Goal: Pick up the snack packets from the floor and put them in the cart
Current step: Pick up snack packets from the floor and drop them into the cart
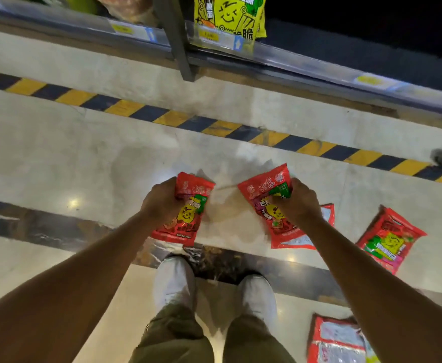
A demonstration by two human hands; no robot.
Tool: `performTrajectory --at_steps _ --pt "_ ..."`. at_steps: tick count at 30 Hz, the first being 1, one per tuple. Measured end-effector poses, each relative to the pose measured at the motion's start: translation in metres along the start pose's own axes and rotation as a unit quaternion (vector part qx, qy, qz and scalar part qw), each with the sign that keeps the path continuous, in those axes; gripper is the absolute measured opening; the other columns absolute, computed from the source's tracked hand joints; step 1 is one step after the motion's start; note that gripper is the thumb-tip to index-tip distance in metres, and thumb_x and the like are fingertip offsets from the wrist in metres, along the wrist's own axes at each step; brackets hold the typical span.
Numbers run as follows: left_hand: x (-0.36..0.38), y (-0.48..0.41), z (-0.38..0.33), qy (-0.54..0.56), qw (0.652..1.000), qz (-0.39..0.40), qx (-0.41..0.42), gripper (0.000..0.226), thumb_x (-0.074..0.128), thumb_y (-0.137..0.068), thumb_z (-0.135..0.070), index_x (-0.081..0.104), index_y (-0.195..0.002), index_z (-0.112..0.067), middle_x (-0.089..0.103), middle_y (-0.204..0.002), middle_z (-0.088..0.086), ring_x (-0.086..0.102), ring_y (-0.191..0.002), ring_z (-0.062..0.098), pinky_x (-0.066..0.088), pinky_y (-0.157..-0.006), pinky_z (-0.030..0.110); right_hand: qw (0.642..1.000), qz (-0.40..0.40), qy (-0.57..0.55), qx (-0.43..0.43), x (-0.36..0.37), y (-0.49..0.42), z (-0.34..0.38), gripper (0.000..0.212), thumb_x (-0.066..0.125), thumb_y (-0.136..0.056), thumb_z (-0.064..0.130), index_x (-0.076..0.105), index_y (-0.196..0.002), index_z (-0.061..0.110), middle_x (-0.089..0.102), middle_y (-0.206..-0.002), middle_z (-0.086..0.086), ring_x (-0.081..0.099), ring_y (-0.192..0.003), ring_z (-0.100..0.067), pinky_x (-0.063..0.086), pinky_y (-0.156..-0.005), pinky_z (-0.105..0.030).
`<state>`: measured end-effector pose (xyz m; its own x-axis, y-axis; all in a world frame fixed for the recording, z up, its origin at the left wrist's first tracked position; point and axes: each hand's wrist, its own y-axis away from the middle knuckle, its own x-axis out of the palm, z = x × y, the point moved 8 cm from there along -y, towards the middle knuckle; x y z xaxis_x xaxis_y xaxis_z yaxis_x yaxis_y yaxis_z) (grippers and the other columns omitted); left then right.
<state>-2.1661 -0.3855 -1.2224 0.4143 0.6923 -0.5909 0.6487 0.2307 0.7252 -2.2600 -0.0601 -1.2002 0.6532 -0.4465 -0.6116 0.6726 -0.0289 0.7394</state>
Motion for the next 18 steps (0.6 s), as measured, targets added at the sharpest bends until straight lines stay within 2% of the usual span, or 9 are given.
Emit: performTrajectory --at_steps 2,4,6,8,10,12,13,16,18 --pt "-0.029 0.026 -0.018 0.032 0.999 -0.006 0.005 0.047 0.072 -0.079 -0.03 0.065 -0.124 -0.02 0.075 -0.107 0.01 0.071 -0.095 0.034 0.059 -0.082 0.045 0.998 -0.014 -0.051 0.018 -0.023 0.037 0.005 0.051 0.077 -0.09 0.042 0.058 -0.128 0.014 0.07 -0.124 -0.009 0.068 -0.11 -0.032 0.054 -0.092 -0.042" --pt "-0.064 0.058 -0.039 0.078 0.997 -0.014 0.004 0.039 0.077 -0.082 -0.019 0.065 -0.119 -0.017 0.074 -0.104 0.009 0.071 -0.091 0.032 0.059 -0.08 0.042 0.992 -0.026 -0.119 0.034 -0.053 0.08 0.011 0.049 0.077 -0.09 0.038 0.059 -0.128 0.012 0.071 -0.12 -0.007 0.069 -0.106 -0.028 0.052 -0.086 -0.036" --pt "-0.102 0.097 -0.065 0.132 0.991 -0.002 0.001 0.041 0.079 -0.083 -0.008 0.063 -0.12 -0.016 0.074 -0.103 0.006 0.072 -0.092 0.03 0.061 -0.078 0.043 0.98 -0.042 -0.187 0.047 -0.089 0.129 0.018 0.046 0.079 -0.088 0.036 0.061 -0.125 0.014 0.071 -0.113 -0.003 0.068 -0.099 -0.023 0.051 -0.082 -0.032" --pt "-0.143 0.142 -0.097 0.186 0.982 0.018 0.01 0.047 0.081 -0.083 -0.002 0.061 -0.124 -0.012 0.074 -0.107 0.008 0.073 -0.097 0.029 0.063 -0.08 0.046 0.966 -0.07 -0.243 0.054 -0.131 0.182 0.026 0.043 0.082 -0.085 0.037 0.063 -0.12 0.02 0.073 -0.11 0.001 0.071 -0.097 -0.021 0.057 -0.084 -0.035" --pt "-0.187 0.195 -0.141 0.226 0.972 0.036 0.042 0.046 0.079 -0.084 0.003 0.062 -0.125 -0.008 0.075 -0.107 0.008 0.074 -0.096 0.019 0.062 -0.075 0.032 0.947 -0.088 -0.305 0.055 -0.177 0.24 0.036 0.036 0.081 -0.086 0.034 0.064 -0.116 0.024 0.075 -0.105 0.003 0.074 -0.093 -0.016 0.061 -0.082 -0.037" --pt "-0.234 0.253 -0.191 0.237 0.967 0.051 0.083 0.042 0.077 -0.085 0.004 0.064 -0.124 -0.009 0.076 -0.103 0.0 0.074 -0.089 0.005 0.057 -0.07 0.018 0.927 -0.106 -0.358 0.042 -0.229 0.303 0.049 0.029 0.078 -0.091 0.024 0.064 -0.116 0.02 0.076 -0.099 0.003 0.073 -0.083 -0.002 0.06 -0.069 -0.022" --pt "-0.256 0.283 -0.215 0.239 0.964 0.06 0.102 0.041 0.077 -0.086 0.002 0.066 -0.124 -0.011 0.077 -0.104 -0.002 0.073 -0.092 0.004 0.058 -0.074 0.02 0.918 -0.114 -0.377 0.036 -0.254 0.338 0.053 0.026 0.077 -0.093 0.019 0.065 -0.116 0.017 0.076 -0.098 0.004 0.073 -0.08 0.002 0.059 -0.068 -0.018" --pt "-0.322 0.367 -0.291 0.247 0.953 0.075 0.161 0.039 0.079 -0.088 -0.008 0.068 -0.124 -0.018 0.078 -0.109 -0.003 0.073 -0.104 0.014 0.059 -0.092 0.041 0.892 -0.161 -0.422 0.025 -0.337 0.442 0.062 0.029 0.078 -0.091 0.018 0.067 -0.118 0.019 0.079 -0.102 0.003 0.077 -0.09 -0.014 0.063 -0.084 -0.04" --pt "-0.361 0.424 -0.336 0.261 0.942 0.069 0.201 0.038 0.078 -0.088 -0.007 0.068 -0.122 -0.02 0.079 -0.106 -0.009 0.073 -0.103 0.01 0.058 -0.093 0.041 0.866 -0.189 -0.463 0.014 -0.388 0.508 0.067 0.032 0.078 -0.09 0.012 0.068 -0.119 0.015 0.079 -0.103 -0.001 0.077 -0.089 -0.015 0.064 -0.086 -0.042"
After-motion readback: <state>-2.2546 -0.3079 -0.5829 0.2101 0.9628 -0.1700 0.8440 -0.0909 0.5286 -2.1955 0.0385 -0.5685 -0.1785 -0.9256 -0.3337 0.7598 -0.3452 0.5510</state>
